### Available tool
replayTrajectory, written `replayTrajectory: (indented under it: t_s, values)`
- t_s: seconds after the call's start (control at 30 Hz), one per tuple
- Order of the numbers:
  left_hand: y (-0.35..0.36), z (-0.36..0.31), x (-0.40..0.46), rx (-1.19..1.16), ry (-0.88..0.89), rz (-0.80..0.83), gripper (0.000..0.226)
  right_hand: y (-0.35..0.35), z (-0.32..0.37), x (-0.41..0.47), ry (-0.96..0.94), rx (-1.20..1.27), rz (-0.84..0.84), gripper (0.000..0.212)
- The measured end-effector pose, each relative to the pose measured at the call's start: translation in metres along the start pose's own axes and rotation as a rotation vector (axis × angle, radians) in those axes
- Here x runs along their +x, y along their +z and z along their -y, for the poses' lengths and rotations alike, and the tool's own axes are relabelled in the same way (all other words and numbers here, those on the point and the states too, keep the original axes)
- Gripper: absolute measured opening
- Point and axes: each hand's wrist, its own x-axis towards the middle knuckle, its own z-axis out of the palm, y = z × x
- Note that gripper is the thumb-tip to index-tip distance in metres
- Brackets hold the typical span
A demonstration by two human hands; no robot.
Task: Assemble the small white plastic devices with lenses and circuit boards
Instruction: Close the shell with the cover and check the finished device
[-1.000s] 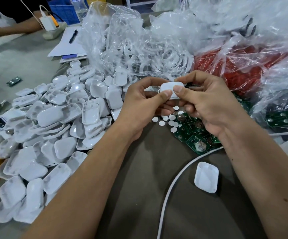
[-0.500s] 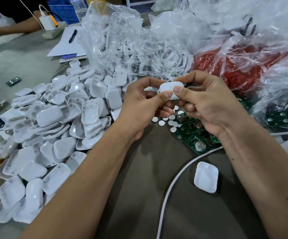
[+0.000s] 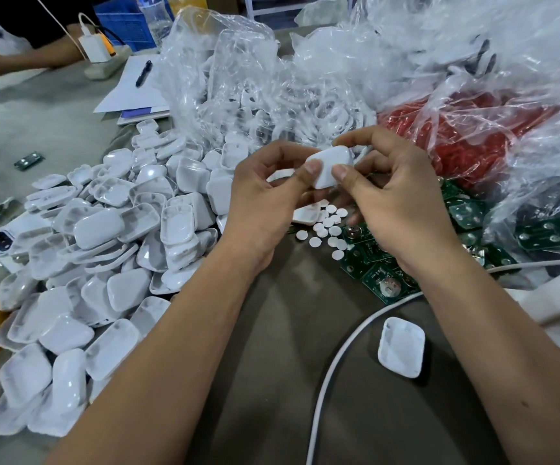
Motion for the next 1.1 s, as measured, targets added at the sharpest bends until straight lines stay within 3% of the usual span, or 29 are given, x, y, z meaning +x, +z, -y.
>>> replayTrajectory:
  t_s: [0.3, 0.63, 0.73, 0.9, 1.03, 1.1]
  values:
    - [0.003, 0.002, -0.001, -0.026, 0.162, -0.013, 0.009, 0.001, 0.007, 0.0, -0.112, 0.198, -0.143, 0.013]
    - [0.0, -0.004, -0.001, -0.003, 0.233, 0.014, 0.016, 0.0, 0.007, 0.003, -0.29, 0.105, -0.179, 0.019]
    - [-0.003, -0.005, 0.0, 0.047, 0.235, 0.013, 0.013, 0.001, 0.007, 0.001, -0.263, 0.118, -0.159, 0.016]
    - [-0.006, -0.008, 0.002, 0.012, 0.002, -0.024, 0.007, -0.001, 0.009, 0.0, -0.054, 0.17, -0.011, 0.016]
    - [-0.012, -0.014, 0.004, -0.2, -0.267, -0.057, 0.005, -0.002, 0.012, 0.0, -0.075, 0.189, 0.161, 0.028]
    - [-0.014, -0.016, 0.006, -0.243, -0.327, -0.062, 0.004, -0.003, 0.012, -0.001, -0.115, 0.142, 0.164, 0.029]
